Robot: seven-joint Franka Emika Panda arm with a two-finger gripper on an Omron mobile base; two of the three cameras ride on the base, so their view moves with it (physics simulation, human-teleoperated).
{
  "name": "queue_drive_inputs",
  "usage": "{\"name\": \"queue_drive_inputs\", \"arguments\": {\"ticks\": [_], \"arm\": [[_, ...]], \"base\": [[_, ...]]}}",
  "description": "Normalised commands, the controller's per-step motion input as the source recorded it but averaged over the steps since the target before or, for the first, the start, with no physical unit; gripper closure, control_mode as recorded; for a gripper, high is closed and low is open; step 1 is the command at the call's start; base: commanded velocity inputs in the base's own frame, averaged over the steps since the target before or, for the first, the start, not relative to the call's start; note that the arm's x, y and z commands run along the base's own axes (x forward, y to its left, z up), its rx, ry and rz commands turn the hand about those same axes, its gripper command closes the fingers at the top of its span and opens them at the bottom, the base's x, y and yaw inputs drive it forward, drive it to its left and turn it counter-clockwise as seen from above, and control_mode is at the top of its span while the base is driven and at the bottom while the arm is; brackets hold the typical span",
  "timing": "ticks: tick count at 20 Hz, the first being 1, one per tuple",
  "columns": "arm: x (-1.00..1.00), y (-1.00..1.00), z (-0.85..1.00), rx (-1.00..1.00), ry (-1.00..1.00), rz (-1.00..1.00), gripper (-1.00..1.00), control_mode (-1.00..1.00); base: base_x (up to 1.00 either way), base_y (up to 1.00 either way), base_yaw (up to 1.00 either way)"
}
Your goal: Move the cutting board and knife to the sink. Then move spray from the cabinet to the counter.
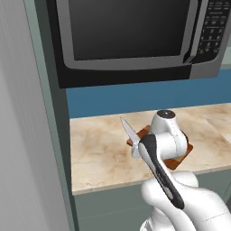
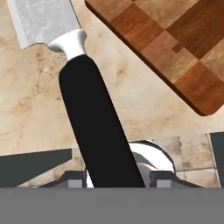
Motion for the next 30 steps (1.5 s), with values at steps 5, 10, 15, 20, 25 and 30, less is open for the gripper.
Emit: {"name": "queue_drive_inputs", "arguments": {"ticks": [5,10,15,20,25,30], "arm": [[-0.48,-0.49,0.79,0.0,-0.14,0.0,1.0,-1.0],[-0.28,-0.46,0.78,0.0,-0.04,0.0,1.0,-1.0],[-0.45,-0.34,0.57,0.0,0.0,0.01,1.0,-1.0],[-0.54,-0.34,0.68,0.0,0.0,0.02,1.0,-1.0],[-0.59,-0.25,0.45,0.0,-0.07,0.05,1.0,-1.0],[-0.33,0.0,0.0,0.0,-0.1,0.08,1.0,-1.0]], "base": [[0.0,0.0,0.0],[0.0,0.0,0.0],[0.0,0.0,0.0],[0.0,0.0,0.0],[0.0,0.0,0.0],[0.0,0.0,0.0]]}}
